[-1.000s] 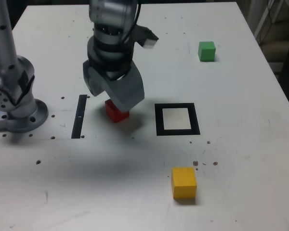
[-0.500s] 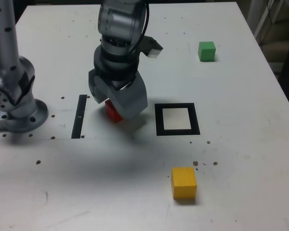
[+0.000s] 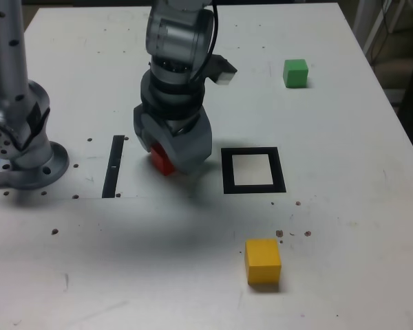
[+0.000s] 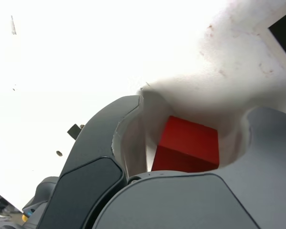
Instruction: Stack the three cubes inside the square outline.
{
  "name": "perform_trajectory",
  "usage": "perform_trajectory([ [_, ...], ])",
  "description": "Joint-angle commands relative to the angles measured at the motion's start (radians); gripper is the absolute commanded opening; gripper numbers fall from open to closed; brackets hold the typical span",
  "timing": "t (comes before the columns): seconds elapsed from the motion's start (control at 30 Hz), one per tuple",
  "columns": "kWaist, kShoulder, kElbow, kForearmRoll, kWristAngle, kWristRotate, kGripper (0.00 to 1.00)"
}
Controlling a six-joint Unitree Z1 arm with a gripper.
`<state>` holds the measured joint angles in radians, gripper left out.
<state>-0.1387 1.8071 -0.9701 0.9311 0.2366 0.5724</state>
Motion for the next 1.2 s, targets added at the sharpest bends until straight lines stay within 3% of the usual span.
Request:
perform_trajectory([
  [0.0,-0.002,-0.002,0.002,-0.001,0.0,-0.002,0.39],
  [0.47,-0.002,-0.003,0.001,0.002,-0.004,-0.01,0.36],
  [0.67,-0.002,-0.002,-0.039,0.023,-0.047,-0.034,0.36],
  [1.17,-0.003,0.037,-0.303,0.214,-0.056,-0.176,0.36],
])
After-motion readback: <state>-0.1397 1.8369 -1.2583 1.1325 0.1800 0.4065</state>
